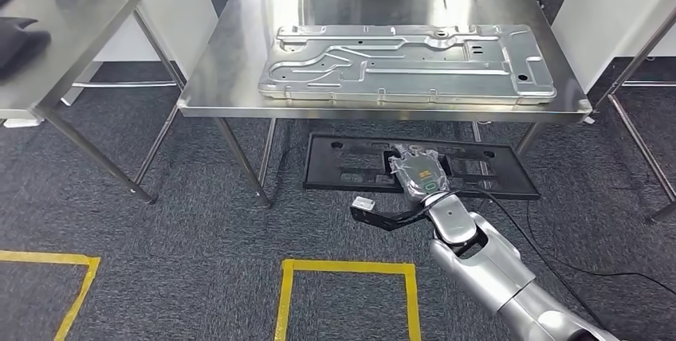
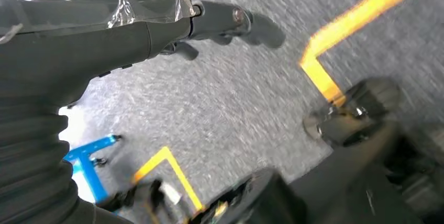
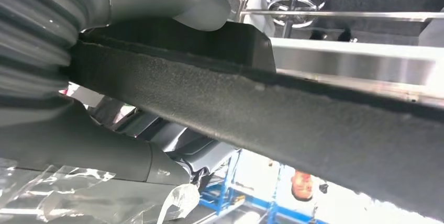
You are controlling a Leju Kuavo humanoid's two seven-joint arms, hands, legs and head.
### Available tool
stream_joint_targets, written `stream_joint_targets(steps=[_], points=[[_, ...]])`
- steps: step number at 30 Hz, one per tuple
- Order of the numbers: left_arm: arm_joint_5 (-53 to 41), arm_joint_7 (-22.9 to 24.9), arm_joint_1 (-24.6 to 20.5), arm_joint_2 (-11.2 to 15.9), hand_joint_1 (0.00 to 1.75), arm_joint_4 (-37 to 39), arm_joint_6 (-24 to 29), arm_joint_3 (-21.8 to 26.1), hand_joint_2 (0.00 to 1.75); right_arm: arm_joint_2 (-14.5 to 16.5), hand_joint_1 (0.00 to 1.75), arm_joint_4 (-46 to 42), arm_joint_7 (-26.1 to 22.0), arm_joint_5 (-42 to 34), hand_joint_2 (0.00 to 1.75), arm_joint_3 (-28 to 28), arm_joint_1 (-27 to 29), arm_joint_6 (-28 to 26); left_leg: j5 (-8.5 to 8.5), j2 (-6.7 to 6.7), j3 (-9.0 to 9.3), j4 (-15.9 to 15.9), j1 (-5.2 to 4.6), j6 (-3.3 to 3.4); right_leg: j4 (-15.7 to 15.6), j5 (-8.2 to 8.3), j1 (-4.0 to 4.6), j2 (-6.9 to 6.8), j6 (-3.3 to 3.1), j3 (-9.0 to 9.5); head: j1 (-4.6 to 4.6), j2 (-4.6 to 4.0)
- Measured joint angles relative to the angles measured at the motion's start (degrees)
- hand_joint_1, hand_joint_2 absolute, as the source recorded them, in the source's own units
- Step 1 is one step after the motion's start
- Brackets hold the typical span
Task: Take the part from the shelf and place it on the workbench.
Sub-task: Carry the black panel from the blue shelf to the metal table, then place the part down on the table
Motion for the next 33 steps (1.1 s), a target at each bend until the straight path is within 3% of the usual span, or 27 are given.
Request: stream_joint_targets(steps=[2, 3, 4, 5, 7, 8, 10, 13, 15, 17, 18, 19, 20, 22, 24, 28, 30, 32, 33], points=[[0.1, -0.1, -0.4, 0.0, 0.00, 0.0, 0.0, 0.1, 1.75, -0.2, 1.75, -0.1, 0.3, 0.8, 1.75, 0.0, -0.1, 0.6, -2.98, 1.55, -5.00, 9.0, 0.49, -0.59, 0.0, -0.31, 0.05, -0.80, -0.08, 0.23, 0.01, 0.00], [0.1, -0.2, -0.5, -0.1, 0.00, 0.0, 0.1, 0.1, 1.75, -0.3, 1.75, -0.1, 0.4, 1.1, 1.75, 0.0, -0.2, 0.8, -2.99, 1.82, -6.35, 10.9, 0.61, -0.68, 0.0, -0.52, 0.09, -1.18, -0.07, 0.44, 0.02, 0.00], [0.1, -0.3, -0.5, -0.2, 0.00, 0.0, 0.1, 0.2, 1.75, -0.4, 1.75, -0.1, 0.5, 1.3, 1.75, 0.0, -0.2, 0.9, -1.76, 1.94, -6.36, 10.2, 0.66, -0.62, 0.0, -0.75, 0.13, -1.47, -0.04, 0.76, 0.01, 0.00], [0.0, -0.3, -0.5, -0.2, 0.00, 0.0, 0.1, 0.3, 1.75, -0.4, 1.75, -0.1, 0.6, 1.4, 1.75, 0.1, -0.2, 1.0, 0.57, 2.00, -5.02, 6.7, 0.59, -0.32, 0.0, -1.00, 0.22, -1.68, -0.01, 1.19, 0.01, 0.00], [0.0, -0.3, -0.3, -0.2, 0.00, 0.0, 0.1, 0.4, 1.75, -0.4, 1.75, -0.2, 0.7, 1.5, 1.75, 0.1, -0.6, 1.0, 5.68, 2.29, -0.70, -3.2, -0.01, 1.09, -0.4, -1.38, 0.33, -1.92, 0.07, 2.09, 0.01, 0.00], [0.0, -0.3, -0.3, -0.2, 0.00, 0.0, 0.1, 0.5, 1.75, -0.4, 1.75, -0.3, 0.8, 1.7, 1.75, 0.1, -0.9, 1.1, 7.14, 2.45, 0.86, -6.8, -0.39, 1.80, -0.6, -1.48, 0.38, -2.04, 0.22, 2.37, 0.01, 0.00], [0.1, -0.3, -0.3, -0.1, 0.00, 0.0, 0.1, 0.8, 1.75, -0.5, 1.75, -0.4, 1.3, 2.0, 1.75, 0.1, -1.4, 1.9, 7.57, 2.65, 1.79, -9.6, -1.00, 2.68, -1.0, -1.58, 0.39, -2.41, 0.79, 2.57, 0.01, 0.00], [0.2, 0.2, -0.1, -0.1, 0.00, 0.0, 0.1, 1.1, 1.75, -0.9, 1.75, -0.5, 2.6, 2.7, 1.75, 0.1, -2.1, 3.7, 7.80, 2.56, 3.20, -11.4, -0.66, 3.20, -0.5, -2.49, 0.58, -2.61, 1.60, 2.58, 0.01, 0.00], [0.2, 0.9, -0.1, -0.1, 0.00, 0.0, 0.1, 1.2, 1.75, -1.3, 1.75, -0.6, 3.6, 3.2, 1.75, 0.1, -2.6, 4.9, 7.91, 2.35, 4.02, -12.1, -0.30, 3.30, 5.6, -5.53, 0.75, -2.37, 1.78, -0.33, 0.02, 0.00], [0.2, 1.6, 0.0, -0.1, 0.00, 0.0, 0.2, 1.3, 1.75, -1.8, 1.75, -0.6, 4.3, 3.7, 1.75, 0.1, -2.8, 5.8, 7.53, 2.00, 4.11, -11.8, -0.41, 3.52, 14.7, -8.79, 0.83, -2.21, 2.06, -5.56, 0.02, 0.00], [0.2, 1.8, 0.1, -0.1, 0.00, 0.0, 0.2, 1.3, 1.75, -2.1, 1.75, -0.6, 4.6, 3.9, 1.75, 0.1, -2.8, 6.1, 7.27, 1.80, 4.16, -11.7, -0.45, 3.51, 17.3, -9.03, 0.84, -2.18, 2.23, -7.48, 0.02, 0.00], [0.2, 2.1, 0.2, -0.1, 0.00, 0.0, 0.2, 1.3, 1.75, -2.4, 1.75, -0.7, 4.7, 4.1, 1.75, 0.1, -2.7, 6.3, 6.95, 1.60, 4.25, -11.4, -0.47, 3.46, 17.6, -8.04, 0.83, -2.16, 2.33, -8.28, 0.02, 0.00], [0.2, 2.3, 0.3, -0.1, 0.00, 0.0, 0.2, 1.4, 1.75, -2.7, 1.75, -0.7, 4.9, 4.2, 1.75, 0.1, -2.6, 6.5, 6.54, 1.46, 4.39, -11.0, -0.48, 3.35, 15.4, -5.92, 0.81, -2.17, 2.37, -7.78, 0.02, 0.01], [0.3, 2.7, 0.5, -0.1, 0.00, 0.0, 0.2, 1.4, 1.75, -3.0, 1.75, -0.9, 5.2, 4.5, 1.75, 0.1, -2.7, 6.7, 5.48, 1.32, 4.86, -10.2, -0.66, 2.89, 6.6, -0.87, 0.81, -2.13, 2.23, -4.16, 0.02, 0.01], [0.3, 3.1, 0.4, -0.1, 0.00, 0.0, 0.2, 1.4, 1.75, -3.2, 1.75, -1.0, 5.5, 4.7, 1.75, 0.1, -3.0, 6.9, 4.62, 1.31, 5.17, -9.7, -0.91, 2.47, 0.5, 1.41, 0.86, -2.04, 1.76, -1.34, 0.01, 0.00], [0.1, 3.6, 0.2, 0.0, 0.00, 0.0, 0.2, 1.6, 1.75, -3.6, 1.75, -1.1, 6.2, 5.0, 1.75, 0.1, -3.2, 7.4, 3.18, 1.47, 4.49, -8.2, -0.81, 1.66, -0.4, 1.09, 0.84, -1.92, 0.57, -0.85, 0.01, 0.01], [-0.2, 3.5, 0.2, 0.0, 0.00, 0.0, 0.1, 1.7, 1.75, -3.7, 1.75, -1.2, 6.6, 5.0, 1.75, 0.0, -3.4, 7.7, 0.01, 1.61, 1.49, -1.9, -0.25, 0.65, -0.5, 0.90, 0.58, -1.88, 0.15, -0.72, 0.01, 0.01], [-0.6, 3.2, 0.1, 0.0, 0.00, 0.0, 0.2, 1.9, 1.75, -3.8, 1.75, -1.2, 7.0, 5.0, 1.75, 0.0, -3.3, 8.1, -3.38, 1.67, -3.25, 7.2, 0.46, -0.15, -0.5, 0.51, 0.53, -1.88, -0.02, -0.54, 0.00, 0.00], [-0.9, 3.1, 0.1, 0.0, 0.00, 0.0, 0.2, 1.9, 1.75, -3.8, 1.75, -1.2, 7.0, 5.0, 1.75, 0.0, -3.2, 8.3, -3.94, 1.70, -5.03, 10.2, 0.68, -0.33, -0.5, 0.26, 0.52, -1.89, 0.01, -0.32, 0.00, 0.00]])
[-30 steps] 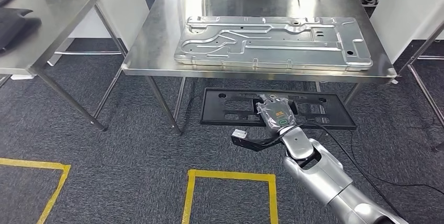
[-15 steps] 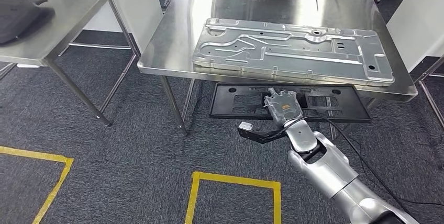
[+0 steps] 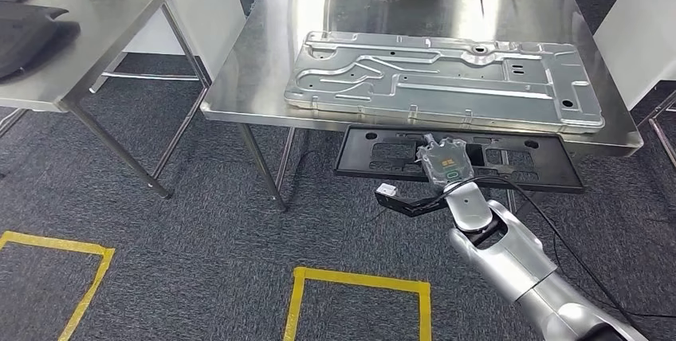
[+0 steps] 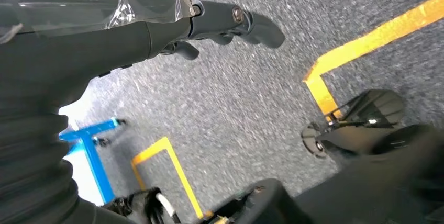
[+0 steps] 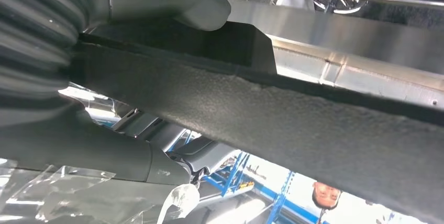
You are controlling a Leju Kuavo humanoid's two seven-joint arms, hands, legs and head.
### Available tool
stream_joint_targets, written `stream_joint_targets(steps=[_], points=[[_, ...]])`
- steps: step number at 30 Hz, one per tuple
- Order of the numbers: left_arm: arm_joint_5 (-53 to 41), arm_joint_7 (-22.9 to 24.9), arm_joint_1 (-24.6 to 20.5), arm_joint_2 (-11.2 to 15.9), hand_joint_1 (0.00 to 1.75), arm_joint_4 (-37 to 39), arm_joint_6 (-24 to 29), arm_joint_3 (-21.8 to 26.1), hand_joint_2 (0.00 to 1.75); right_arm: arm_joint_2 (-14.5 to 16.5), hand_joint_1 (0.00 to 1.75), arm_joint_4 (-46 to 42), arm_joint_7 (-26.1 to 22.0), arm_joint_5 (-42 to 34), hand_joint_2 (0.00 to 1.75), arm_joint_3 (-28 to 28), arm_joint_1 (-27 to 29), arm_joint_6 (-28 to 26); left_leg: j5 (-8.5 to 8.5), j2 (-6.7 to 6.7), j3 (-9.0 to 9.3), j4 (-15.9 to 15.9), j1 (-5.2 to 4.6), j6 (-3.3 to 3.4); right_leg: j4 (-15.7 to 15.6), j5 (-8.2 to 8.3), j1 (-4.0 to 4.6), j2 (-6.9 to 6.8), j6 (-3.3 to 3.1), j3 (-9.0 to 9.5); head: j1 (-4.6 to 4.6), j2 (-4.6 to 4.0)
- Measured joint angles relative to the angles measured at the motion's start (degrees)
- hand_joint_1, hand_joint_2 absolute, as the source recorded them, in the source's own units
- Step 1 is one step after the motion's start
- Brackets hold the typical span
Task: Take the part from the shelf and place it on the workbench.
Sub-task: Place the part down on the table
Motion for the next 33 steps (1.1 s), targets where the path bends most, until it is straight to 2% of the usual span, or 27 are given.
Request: stream_joint_targets(steps=[1, 2, 3, 5, 6, 7, 8, 10, 11, 12, 14, 15, 16, 17, 19, 21, 22, 23, 25, 26, 27, 29, 30, 31, 32, 33], points=[[-0.3, -0.1, 0.1, 0.0, 0.00, 0.0, 0.1, 0.0, 1.75, -0.1, 1.75, 0.0, 0.1, 0.0, 1.75, 0.0, 0.2, 0.1, 0.60, 0.01, -0.69, 0.7, 0.11, -0.02, 0.0, -0.29, 0.00, 0.00, 0.06, 0.34, -0.01, 0.00], [-0.6, -0.1, 0.2, 0.0, 0.00, 0.0, 0.1, 0.0, 1.75, -0.1, 1.75, 0.0, 0.2, 0.1, 1.75, 0.0, 0.3, 0.2, 2.34, 0.03, -0.11, -1.3, 0.07, 0.20, 0.0, -0.57, 0.01, -0.01, 0.15, 0.81, 0.00, 0.00], [-0.8, -0.1, 0.3, -0.1, 0.00, 0.0, 0.2, 0.0, 1.75, -0.1, 1.75, 0.0, 0.3, 0.2, 1.75, 0.0, 0.3, 0.4, 4.79, 0.06, 1.51, -5.2, -0.09, 0.64, -0.1, -0.84, 0.02, -0.02, 0.23, 1.38, 0.00, 0.00], [-1.1, -0.1, 0.4, -0.1, 0.00, 0.0, 0.4, 0.0, 1.75, -0.2, 1.75, -0.1, 0.8, 0.6, 1.75, -0.1, -0.1, 0.8, 9.23, 0.36, 5.42, -14.4, -1.01, 2.19, -0.6, -1.29, -0.08, -0.09, 0.50, 2.45, 0.00, 0.00], [-1.1, 0.0, 0.3, -0.1, 0.00, 0.0, 0.5, 0.1, 1.75, -0.2, 1.75, -0.2, 1.1, 0.8, 1.75, -0.1, -0.3, 1.2, 10.21, 0.49, 6.76, -17.7, -1.58, 3.00, -0.8, -1.51, -0.10, -0.09, 0.77, 2.81, -0.01, 0.00], [-1.1, 0.0, 0.2, -0.1, 0.00, 0.0, 0.5, 0.1, 1.75, -0.2, 1.75, -0.3, 1.3, 1.1, 1.75, -0.1, -0.5, 1.5, 10.45, 0.64, 7.55, -19.7, -1.99, 3.62, -0.7, -1.53, -0.05, -0.09, 1.06, 3.09, -0.01, 0.00], [-1.1, 0.1, 0.1, -0.1, 0.00, 0.0, 0.6, 0.2, 1.75, -0.2, 1.75, -0.5, 1.4, 1.5, 1.75, -0.1, -0.7, 1.9, 10.21, 0.64, 8.02, -20.6, -2.24, 3.96, -0.4, -1.55, 0.16, -0.06, 1.39, 3.30, -0.01, 0.00], [-1.1, 0.2, 0.1, -0.3, 0.00, 0.0, 0.6, 0.3, 1.75, -0.3, 1.75, -1.0, 1.5, 2.2, 1.75, -0.1, -1.1, 2.5, 9.92, 0.66, 9.17, -21.4, -1.90, 4.21, 1.0, -2.20, 0.27, -0.05, 1.82, 3.11, 0.00, 0.00], [-1.1, 0.2, 0.1, -0.4, 0.00, 0.0, 0.6, 0.4, 1.75, -0.4, 1.75, -1.3, 1.5, 2.6, 1.75, -0.1, -1.6, 2.8, 9.82, 0.66, 9.72, -21.4, -1.78, 4.28, 2.9, -3.28, 0.27, -0.04, 1.96, 2.27, 0.01, 0.00], [-1.1, 0.1, 0.1, -0.5, 0.00, 0.0, 0.6, 0.4, 1.75, -0.4, 1.75, -1.5, 1.4, 2.9, 1.75, -0.1, -2.0, 3.2, 9.76, 0.65, 10.23, -21.4, -1.68, 4.37, 6.1, -4.89, 0.25, -0.02, 2.05, 0.59, 0.02, 0.00], [-1.2, 0.0, 0.0, -0.6, 0.00, 0.0, 0.6, 0.5, 1.75, -0.7, 1.75, -2.0, 1.2, 3.5, 1.75, -0.1, -2.5, 4.0, 9.29, 0.54, 10.87, -21.3, -1.69, 4.56, 14.5, -7.96, 0.32, 0.01, 2.21, -4.11, 0.01, 0.01], [-1.3, 0.0, 0.1, -0.7, 0.00, 0.0, 0.6, 0.5, 1.75, -0.9, 1.75, -2.2, 1.0, 3.7, 1.75, -0.1, -2.6, 4.4, 8.94, 0.43, 11.28, -21.3, -1.67, 4.54, 17.6, -8.60, 0.34, 0.01, 2.34, -6.24, 0.02, 0.01], [-1.4, 0.0, 0.2, -0.8, 0.00, 0.0, 0.6, 0.5, 1.75, -1.0, 1.75, -2.4, 0.8, 3.9, 1.75, -0.1, -2.6, 4.8, 8.52, 0.29, 11.79, -21.3, -1.62, 4.43, 18.4, -8.15, 0.33, 0.01, 2.49, -7.43, 0.01, 0.01], [-1.5, 0.0, 0.3, -0.9, 0.00, 0.0, 0.6, 0.6, 1.75, -1.2, 1.75, -2.6, 0.7, 4.1, 1.75, -0.1, -2.7, 5.2, 8.02, 0.16, 12.45, -21.3, -1.52, 4.25, 17.1, -6.66, 0.29, 0.00, 2.65, -7.56, 0.02, 0.01], [-1.7, 0.0, 0.4, -1.1, 0.00, 0.0, 0.6, 0.6, 1.75, -1.3, 1.75, -3.0, 0.6, 4.4, 1.75, 0.0, -3.0, 5.6, 6.78, 0.00, 13.87, -21.2, -1.32, 3.63, 8.9, -1.07, 0.05, 0.00, 3.08, -5.09, 0.02, 0.00], [-1.9, 0.0, 0.2, -1.2, 0.00, 0.0, 0.6, 0.6, 1.75, -1.5, 1.75, -3.2, 0.5, 4.6, 1.75, 0.0, -3.5, 5.7, 5.41, -0.13, 14.76, -21.1, -1.39, 3.06, 1.7, 1.83, -0.25, 0.13, 3.04, -2.47, 0.04, 0.00], [-1.9, 0.0, 0.1, -1.2, 0.00, 0.0, 0.6, 0.7, 1.75, -1.6, 1.75, -3.4, 0.4, 4.8, 1.75, 0.0, -3.8, 5.8, 4.90, -0.18, 14.99, -21.1, -1.55, 2.85, 0.2, 2.05, -0.37, 0.24, 2.74, -1.87, 0.06, 0.01], [-1.9, 0.0, 0.0, -1.2, 0.00, 0.0, 0.6, 0.7, 1.75, -1.7, 1.75, -3.5, 0.4, 4.8, 1.75, 0.0, -4.1, 5.8, 4.57, -0.21, 15.26, -21.1, -1.61, 2.73, -0.1, 1.40, -0.41, 0.31, 2.26, -1.55, 0.07, 0.01], [-1.9, 0.0, 0.0, -1.3, 0.00, 0.0, 0.7, 0.7, 1.75, -1.8, 1.75, -3.8, 0.3, 4.9, 1.75, 0.0, -4.5, 5.9, 3.90, -0.15, 15.66, -20.5, -1.64, 2.24, -0.1, 1.37, -0.72, 0.32, 1.53, -0.86, 0.08, 0.01], [-1.9, 0.0, -0.1, -1.3, 0.00, 0.0, 0.7, 0.8, 1.75, -1.8, 1.75, -3.9, 0.3, 4.9, 1.75, 0.0, -4.8, 5.9, 3.09, -0.07, 14.99, -18.6, -1.48, 1.84, -0.2, 1.16, -0.85, 0.26, 1.27, -0.48, 0.06, 0.01], [-1.9, 0.0, -0.1, -1.3, 0.00, 0.0, 0.7, 0.8, 1.75, -1.8, 1.75, -4.0, 0.3, 4.9, 1.75, 0.0, -5.1, 5.9, 1.76, 0.03, 13.39, -15.3, -1.26, 1.37, -0.2, 0.99, -0.94, 0.25, 1.06, -0.11, 0.05, 0.01], [-1.9, 0.0, -0.2, -1.4, 0.00, 0.0, 0.8, 0.8, 1.75, -1.8, 1.75, -4.3, 0.3, 4.8, 1.75, 0.0, -5.4, 5.9, -1.74, 0.24, 7.73, -6.0, -0.72, 0.55, -0.3, 0.44, -0.80, 0.24, 0.88, 0.42, 0.04, 0.00], [-1.8, 0.0, -0.1, -1.4, 0.00, 0.0, 0.8, 0.8, 1.75, -1.8, 1.75, -4.4, 0.3, 4.8, 1.75, 0.0, -5.4, 5.9, -2.87, 0.29, 5.03, -2.2, -0.56, 0.38, -0.2, 0.12, -0.68, 0.24, 0.86, 0.72, 0.04, 0.00], [-1.8, -0.1, -0.1, -1.5, 0.00, 0.0, 0.8, 0.8, 1.75, -1.8, 1.75, -4.4, 0.3, 4.8, 1.75, 0.1, -5.3, 5.9, -2.98, 0.33, 3.20, -0.4, -0.55, 0.46, -0.2, -0.25, -0.50, 0.25, 0.83, 1.11, 0.04, 0.00], [-1.8, -0.1, -0.1, -1.6, 0.00, 0.0, 0.8, 0.8, 1.75, -1.8, 1.75, -4.4, 0.3, 4.8, 1.75, 0.1, -5.3, 5.9, -1.73, 0.34, 2.65, -1.2, -0.65, 0.81, -0.3, -0.61, -0.24, 0.25, 0.77, 1.61, 0.04, 0.00], [-1.7, -0.1, -0.1, -1.7, 0.00, 0.0, 0.8, 0.9, 1.75, -1.8, 1.75, -4.4, 0.3, 4.8, 1.75, 0.1, -5.3, 5.8, 0.72, 0.35, 3.31, -4.4, -0.90, 1.50, -0.3, -0.97, 0.10, 0.25, 0.72, 2.24, 0.04, 0.00]])
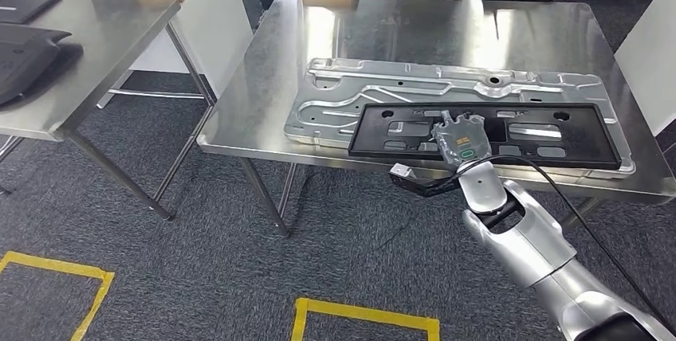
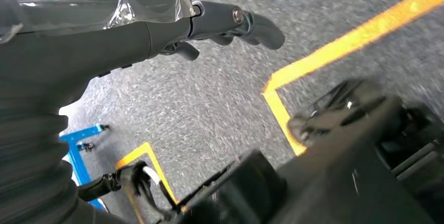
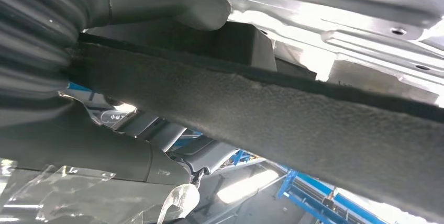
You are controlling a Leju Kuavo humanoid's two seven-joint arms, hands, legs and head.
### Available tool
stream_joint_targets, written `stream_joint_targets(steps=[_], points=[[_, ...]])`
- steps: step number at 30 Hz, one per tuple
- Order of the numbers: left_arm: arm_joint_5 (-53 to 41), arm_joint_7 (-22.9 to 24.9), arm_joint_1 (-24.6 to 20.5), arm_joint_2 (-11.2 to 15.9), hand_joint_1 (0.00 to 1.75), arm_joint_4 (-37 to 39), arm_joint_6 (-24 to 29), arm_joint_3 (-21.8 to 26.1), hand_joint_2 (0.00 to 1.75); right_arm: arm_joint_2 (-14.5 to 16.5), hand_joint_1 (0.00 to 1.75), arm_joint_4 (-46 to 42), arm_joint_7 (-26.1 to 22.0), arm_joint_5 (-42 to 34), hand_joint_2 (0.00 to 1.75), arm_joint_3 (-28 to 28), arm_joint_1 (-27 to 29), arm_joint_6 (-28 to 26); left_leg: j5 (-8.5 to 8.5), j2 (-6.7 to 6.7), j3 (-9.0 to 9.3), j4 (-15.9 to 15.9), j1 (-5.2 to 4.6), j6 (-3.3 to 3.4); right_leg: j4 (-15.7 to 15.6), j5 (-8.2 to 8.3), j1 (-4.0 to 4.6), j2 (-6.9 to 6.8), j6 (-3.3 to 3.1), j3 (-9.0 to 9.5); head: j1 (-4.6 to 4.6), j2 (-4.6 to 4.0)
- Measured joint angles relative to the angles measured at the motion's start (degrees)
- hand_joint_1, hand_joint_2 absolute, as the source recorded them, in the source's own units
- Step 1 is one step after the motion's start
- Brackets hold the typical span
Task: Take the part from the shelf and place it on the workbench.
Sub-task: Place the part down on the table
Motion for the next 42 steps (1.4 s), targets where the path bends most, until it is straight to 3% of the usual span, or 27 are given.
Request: stream_joint_targets(steps=[2, 3, 4, 5, 8, 10, 12, 13, 14, 15, 18, 19, 21, 23, 25, 26, 28, 29, 30, 31, 33, 34, 35, 37, 39, 40, 42], points=[[-0.1, 0.0, 0.1, 0.0, 0.00, 0.0, 0.0, 0.0, 1.75, 0.1, 1.75, -0.1, 0.0, 0.0, 1.75, 0.0, -0.1, -0.1, 6.01, 0.06, 3.00, -9.5, -1.28, 2.36, -0.4, -0.59, 0.59, 0.03, -0.11, 1.30, 0.01, 0.00], [-0.1, 0.0, 0.1, 0.0, 0.00, 0.0, 0.0, 0.0, 1.75, 0.1, 1.75, -0.1, 0.0, 0.0, 1.75, 0.0, -0.3, -0.1, 7.85, -0.21, 4.28, -13.4, -2.08, 3.55, -0.7, -0.85, 0.80, 0.24, -0.12, 1.78, 0.00, 0.00], [-0.2, 0.1, 0.1, 0.0, 0.00, 0.0, 0.0, 0.0, 1.75, 0.0, 1.75, -0.1, 0.0, 0.0, 1.75, 0.0, -0.3, -0.2, 8.83, -0.43, 5.03, -15.7, -2.67, 4.30, -0.9, -1.08, 0.94, 0.40, -0.18, 2.08, -0.01, 0.00], [-0.2, 0.1, 0.1, 0.0, 0.00, 0.0, 0.1, 0.0, 1.75, 0.0, 1.75, -0.1, 0.0, 0.0, 1.75, 0.0, -0.3, -0.2, 9.12, -0.62, 5.39, -16.8, -2.96, 4.26, -0.6, -1.36, 1.21, 0.59, -0.22, 2.22, -0.01, 0.01], [-0.3, 0.1, 0.3, -0.1, 0.00, 0.0, 0.1, 0.0, 1.75, 0.0, 1.75, -0.3, 0.0, 0.0, 1.75, 0.1, -0.2, -0.5, 9.30, -0.57, 6.82, -17.2, -2.32, 3.05, 2.5, -3.05, 1.46, 0.60, 0.01, 1.54, -0.02, 0.01], [-0.3, 0.1, 0.2, -0.2, 0.00, 0.0, 0.1, 0.0, 1.75, 0.0, 1.75, -0.3, 0.1, 0.0, 1.75, 0.1, -0.1, -0.7, 9.00, -0.30, 7.65, -17.2, -2.09, 3.39, 8.9, -5.81, 1.32, 0.35, 0.62, -1.94, -0.02, 0.00], [-0.3, 0.1, 0.2, -0.3, 0.00, 0.0, 0.0, 0.0, 1.75, -0.1, 1.75, -0.3, 0.1, 0.0, 1.75, 0.1, 0.2, -0.9, 8.31, -0.14, 8.23, -17.1, -1.88, 3.66, 17.2, -8.69, 1.24, 0.33, 1.11, -7.41, -0.02, 0.00], [-0.3, 0.1, 0.3, -0.4, 0.00, 0.0, 0.0, 0.0, 1.75, -0.1, 1.75, -0.3, 0.1, -0.1, 1.75, 0.1, 0.5, -0.9, 7.82, -0.17, 8.68, -17.1, -1.71, 3.55, 19.4, -9.26, 1.14, 0.32, 1.34, -9.48, -0.02, 0.00], [-0.3, 0.1, 0.5, -0.4, 0.00, 0.0, 0.0, 0.0, 1.75, -0.1, 1.75, -0.3, 0.1, -0.1, 1.75, 0.1, 0.8, -0.9, 7.24, -0.24, 9.29, -17.1, -1.49, 3.35, 19.4, -8.85, 0.99, 0.30, 1.60, -10.52, -0.02, 0.00], [-0.4, 0.1, 0.6, -0.5, 0.00, 0.0, 0.0, 0.0, 1.75, -0.1, 1.75, -0.3, 0.1, -0.1, 1.75, 0.1, 0.9, -0.9, 6.59, -0.33, 10.03, -17.0, -1.23, 3.07, 17.2, -7.33, 0.78, 0.27, 1.92, -10.47, -0.02, 0.00], [-0.4, 0.1, 0.6, -0.5, 0.00, 0.0, 0.0, 0.0, 1.75, -0.4, 1.75, -0.3, 0.0, -0.1, 1.75, 0.1, 1.1, -0.9, 4.17, -0.65, 12.01, -16.4, -0.81, 1.92, 5.0, 1.40, -0.49, -0.16, 3.18, -7.58, 0.03, 0.01], [-0.5, 0.1, 0.6, -0.4, 0.00, 0.0, 0.0, 0.0, 1.75, -0.5, 1.75, -0.3, 0.0, -0.1, 1.75, 0.2, 1.2, -1.0, 3.40, -0.67, 12.21, -16.3, -0.84, 1.80, 2.3, 3.46, -0.81, -0.48, 3.12, -6.91, 0.03, 0.01], [-0.6, 0.2, 0.5, -0.4, 0.00, 0.0, 0.0, 0.0, 1.75, -0.5, 1.75, -0.4, -0.1, -0.2, 1.75, 0.2, 1.3, -1.0, 2.64, -0.62, 12.70, -16.1, -0.82, 1.86, 0.7, 4.26, -1.04, -1.01, 2.00, -6.28, 0.06, 0.01], [-0.6, 0.2, 0.5, -0.4, 0.00, 0.0, -0.1, 0.0, 1.75, -0.5, 1.75, -0.5, -0.1, -0.3, 1.75, 0.2, 1.2, -1.0, 2.74, -0.49, 11.96, -13.5, -0.62, 1.27, 0.6, 3.87, -1.10, -0.94, 1.07, -5.71, 0.08, 0.01], [-0.6, 0.2, 0.4, -0.4, 0.00, 0.0, -0.1, 0.0, 1.75, -0.4, 1.75, -0.6, -0.1, -0.3, 1.75, 0.2, 1.1, -1.0, 1.51, -0.35, 7.78, -5.9, -0.07, -0.01, 0.6, 3.15, -1.15, -0.80, 0.64, -4.88, 0.05, 0.01], [-0.7, 0.2, 0.4, -0.4, 0.00, 0.0, -0.1, 0.0, 1.75, -0.3, 1.75, -0.6, -0.2, -0.3, 1.75, 0.2, 1.1, -1.0, -0.10, -0.29, 5.04, -1.5, 0.30, -0.54, 0.6, 2.71, -1.16, -0.70, 0.57, -4.46, 0.03, 0.01], [-0.6, 0.1, 0.4, -0.4, 0.00, 0.0, -0.2, 0.1, 1.75, -0.4, 1.75, -0.6, -0.2, -0.3, 1.75, 0.3, 1.4, -1.0, -3.57, -0.20, 0.51, 3.8, 0.65, -0.77, 0.6, 1.68, -1.04, -0.54, 0.61, -3.40, 0.02, 0.01], [-0.6, 0.1, 0.3, -0.4, 0.00, 0.0, -0.2, 0.1, 1.75, -0.4, 1.75, -0.6, -0.2, -0.4, 1.75, 0.3, 1.6, -1.0, -4.09, -0.17, -0.57, 3.7, 0.60, -0.54, 0.6, 1.09, -0.88, -0.50, 0.60, -2.66, 0.01, 0.00], [-0.6, 0.1, 0.3, -0.4, 0.00, 0.0, -0.2, 0.1, 1.75, -0.3, 1.75, -0.6, -0.2, -0.4, 1.75, 0.3, 1.7, -1.0, -3.11, -0.15, -0.75, 1.7, 0.43, -0.03, 0.5, 0.47, -0.62, -0.48, 0.56, -1.77, 0.01, 0.00], [-0.7, 0.1, 0.3, -0.4, 0.00, 0.0, -0.2, 0.1, 1.75, -0.3, 1.75, -0.6, -0.2, -0.5, 1.75, 0.3, 1.8, -1.0, -0.45, -0.13, -0.19, -2.0, 0.07, 0.83, 0.4, -0.13, -0.34, -0.47, 0.49, -0.76, 0.01, 0.00], [-0.8, 0.2, 0.5, -0.3, 0.00, 0.1, -0.2, 0.1, 1.75, -0.4, 1.75, -0.6, -0.2, -0.6, 1.75, 0.3, 1.8, -1.0, 7.50, -0.09, 1.48, -11.0, -1.39, 3.07, -0.4, -1.00, -0.01, -0.42, 0.41, 1.07, 0.02, 0.00], [-0.8, 0.2, 0.6, -0.2, 0.00, 0.1, -0.2, 0.1, 1.75, -0.4, 1.75, -0.6, -0.2, -0.6, 1.75, 0.3, 1.7, -1.0, 10.55, -0.25, 2.06, -14.4, -2.21, 3.98, -0.8, -1.30, 0.07, -0.36, 0.53, 1.73, 0.01, 0.00], [-0.9, 0.2, 0.7, -0.1, 0.00, 0.1, -0.2, 0.1, 1.75, -0.4, 1.75, -0.6, -0.2, -0.6, 1.75, 0.3, 1.7, -1.0, 12.29, -0.41, 2.46, -16.6, -2.75, 4.48, -0.9, -1.46, 0.19, -0.26, 0.64, 2.18, 0.01, 0.00], [-1.0, 0.2, 0.7, -0.1, 0.00, 0.1, -0.2, 0.1, 1.75, -0.3, 1.75, -0.6, -0.3, -0.6, 1.75, 0.3, 1.7, -1.1, 12.28, -0.73, 3.37, -18.0, -2.79, 4.31, -0.5, -2.01, 0.58, -0.05, 0.94, 2.69, -0.01, 0.00], [-1.1, 0.2, 0.5, -0.2, 0.00, 0.1, -0.1, 0.1, 1.75, -0.3, 1.75, -0.7, -0.2, -0.7, 1.75, 0.3, 1.6, -1.1, 11.66, -0.73, 4.42, -18.0, -2.42, 4.02, 2.2, -3.83, 0.78, 0.04, 1.19, 2.06, 0.00, 0.00], [-1.1, 0.1, 0.5, -0.2, 0.00, 0.1, -0.1, 0.1, 1.75, -0.3, 1.75, -0.8, -0.2, -0.7, 1.75, 0.3, 1.5, -1.1, 11.45, -0.71, 4.80, -17.9, -2.32, 4.15, 5.1, -5.47, 0.80, 0.05, 1.35, 0.66, 0.01, 0.00], [-1.1, 0.1, 0.5, -0.4, 0.00, 0.1, 0.0, 0.1, 1.75, -0.5, 1.75, -0.9, -0.2, -0.7, 1.75, 0.3, 1.8, -1.2, 10.75, -0.64, 5.38, -17.7, -2.38, 4.58, 14.1, -9.06, 0.81, 0.04, 1.57, -4.36, 0.01, 0.00]])
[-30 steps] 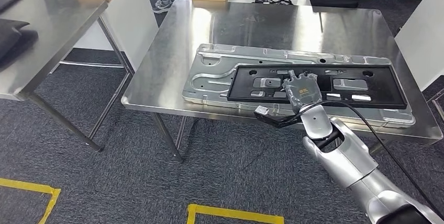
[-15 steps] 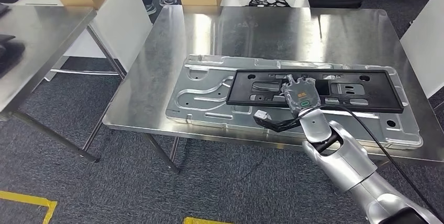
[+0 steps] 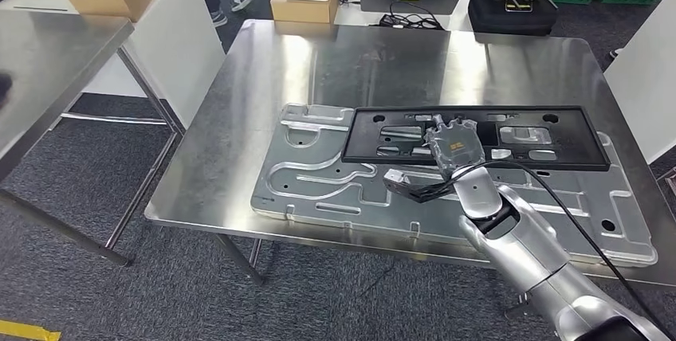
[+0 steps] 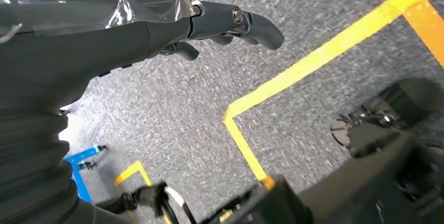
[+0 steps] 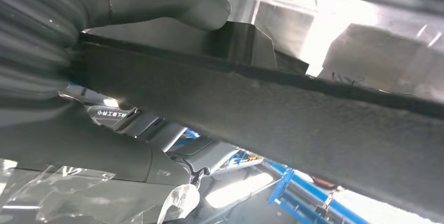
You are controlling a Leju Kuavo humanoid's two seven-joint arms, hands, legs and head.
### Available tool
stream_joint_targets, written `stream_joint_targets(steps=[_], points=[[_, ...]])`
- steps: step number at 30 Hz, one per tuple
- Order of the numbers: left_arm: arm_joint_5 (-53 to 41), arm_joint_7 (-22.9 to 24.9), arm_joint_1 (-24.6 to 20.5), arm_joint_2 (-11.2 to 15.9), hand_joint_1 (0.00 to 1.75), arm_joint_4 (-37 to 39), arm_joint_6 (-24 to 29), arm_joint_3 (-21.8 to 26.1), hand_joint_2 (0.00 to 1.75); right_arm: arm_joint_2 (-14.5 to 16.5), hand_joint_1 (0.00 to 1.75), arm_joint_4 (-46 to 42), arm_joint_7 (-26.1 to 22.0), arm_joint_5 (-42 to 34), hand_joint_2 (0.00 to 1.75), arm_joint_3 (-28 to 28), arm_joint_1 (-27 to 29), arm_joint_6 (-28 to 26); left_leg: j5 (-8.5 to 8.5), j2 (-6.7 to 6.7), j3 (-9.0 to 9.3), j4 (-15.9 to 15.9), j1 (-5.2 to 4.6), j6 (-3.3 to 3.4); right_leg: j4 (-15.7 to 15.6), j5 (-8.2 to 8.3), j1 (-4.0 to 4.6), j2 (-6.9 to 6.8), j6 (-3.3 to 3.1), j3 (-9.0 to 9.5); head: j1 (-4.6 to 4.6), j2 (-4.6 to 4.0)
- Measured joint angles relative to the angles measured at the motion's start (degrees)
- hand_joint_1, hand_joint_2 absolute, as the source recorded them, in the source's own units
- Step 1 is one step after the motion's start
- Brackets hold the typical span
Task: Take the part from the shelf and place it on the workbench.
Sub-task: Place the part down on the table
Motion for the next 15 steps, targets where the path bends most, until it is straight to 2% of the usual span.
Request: stream_joint_targets(steps=[1, 2, 3, 4, 6, 7, 8, 10, 11, 12, 13, 15], points=[[0.0, 0.0, 0.1, -0.1, 0.00, 0.0, 0.0, 0.0, 1.75, -0.1, 1.75, 0.0, 0.0, 0.0, 1.75, 0.0, 0.3, 0.0, -0.45, -0.02, 0.38, 0.1, -0.01, 0.09, 3.5, -1.09, 0.00, -0.01, 0.07, -2.49, -0.01, 0.00], [0.0, 0.0, 0.2, -0.2, 0.00, 0.0, 0.0, 0.0, 1.75, -0.2, 1.75, 0.0, 0.0, 0.0, 1.75, 0.0, 0.6, 0.0, -1.00, -0.07, 0.90, 0.2, 0.00, 0.07, 5.0, -1.18, 0.00, -0.01, 0.12, -4.19, -0.01, 0.00], [0.0, 0.0, 0.4, -0.2, 0.00, 0.0, 0.0, 0.0, 1.75, -0.3, 1.75, 0.0, 0.0, 0.0, 1.75, 0.0, 0.8, 0.0, -1.59, -0.13, 1.53, 0.3, 0.00, 0.00, 4.0, -0.05, 0.00, -0.01, 0.16, -4.78, -0.01, 0.00], [0.0, 0.0, 0.5, -0.2, 0.00, 0.0, 0.0, 0.0, 1.75, -0.3, 1.75, 0.0, 0.0, -0.1, 1.75, 0.0, 1.0, 0.0, -2.25, -0.19, 2.22, 0.4, 0.02, -0.13, 0.9, 2.27, -0.02, -0.02, 0.24, -4.43, -0.01, 0.00], [0.0, 0.0, 0.6, -0.3, 0.00, 0.0, 0.0, 0.0, 1.75, -0.4, 1.75, 0.0, 0.0, -0.1, 1.75, 0.0, 1.1, 0.0, -3.71, -0.29, 3.28, 0.9, -0.09, -0.53, -8.0, 8.90, -0.14, -0.02, 0.36, -2.78, 0.01, 0.01], [0.0, 0.0, 0.6, -0.3, 0.00, 0.0, 0.0, 0.0, 1.75, -0.5, 1.75, 0.0, 0.0, -0.1, 1.75, 0.0, 1.2, 0.0, -4.39, -0.35, 3.50, 1.3, -0.18, -0.69, -11.4, 11.43, -0.22, 0.00, 0.07, -2.12, 0.00, 0.01], [0.0, 0.0, 0.6, -0.3, 0.00, 0.0, 0.0, 0.0, 1.75, -0.6, 1.75, 0.0, 0.0, -0.1, 1.75, 0.1, 1.3, 0.1, -4.96, -0.37, 3.61, 1.6, -0.30, -0.76, -13.4, 12.87, -0.24, 0.02, -0.34, -1.80, 0.00, 0.01], [-0.1, 0.0, 0.6, -0.1, 0.00, 0.0, 0.0, 0.0, 1.75, -0.6, 1.75, 0.0, 0.0, -0.1, 1.75, 0.1, 1.4, 0.2, -6.00, -0.39, 4.03, 2.0, -0.38, -0.77, -14.0, 12.87, -0.42, -0.04, -1.28, -1.44, -0.01, 0.02], [-0.1, 0.0, 0.5, -0.1, 0.00, 0.0, 0.0, 0.0, 1.75, -0.6, 1.75, 0.0, 0.0, -0.2, 1.75, 0.1, 1.4, 0.2, -6.45, -0.29, 3.99, 2.6, -0.34, -1.07, -13.9, 12.61, -0.58, -0.05, -1.48, -1.23, -0.03, 0.02], [-0.1, 0.0, 0.4, -0.1, 0.00, 0.0, 0.0, 0.0, 1.75, -0.6, 1.75, 0.0, 0.0, -0.1, 1.75, 0.1, 1.3, 0.2, -7.22, -0.18, 3.33, 4.6, -0.12, -1.68, -13.9, 12.38, -0.78, -0.06, -1.62, -0.93, -0.05, 0.02], [-0.1, 0.0, 0.4, -0.1, 0.00, 0.0, 0.1, 0.0, 1.75, -0.7, 1.75, -0.1, 0.0, -0.1, 1.75, 0.1, 1.3, 0.2, -8.35, -0.04, 1.86, 7.9, 0.27, -2.48, -13.9, 12.13, -0.98, -0.01, -1.68, -0.62, -0.06, 0.02], [-0.1, -0.1, 0.3, -0.2, 0.00, 0.0, 0.3, 0.0, 1.75, -0.8, 1.75, 0.0, 0.0, -0.1, 1.75, 0.1, 1.8, 0.2, -12.00, 0.26, -2.64, 17.0, 1.43, -3.98, -13.9, 11.45, -1.04, 0.02, -1.69, 0.04, -0.08, 0.02]])
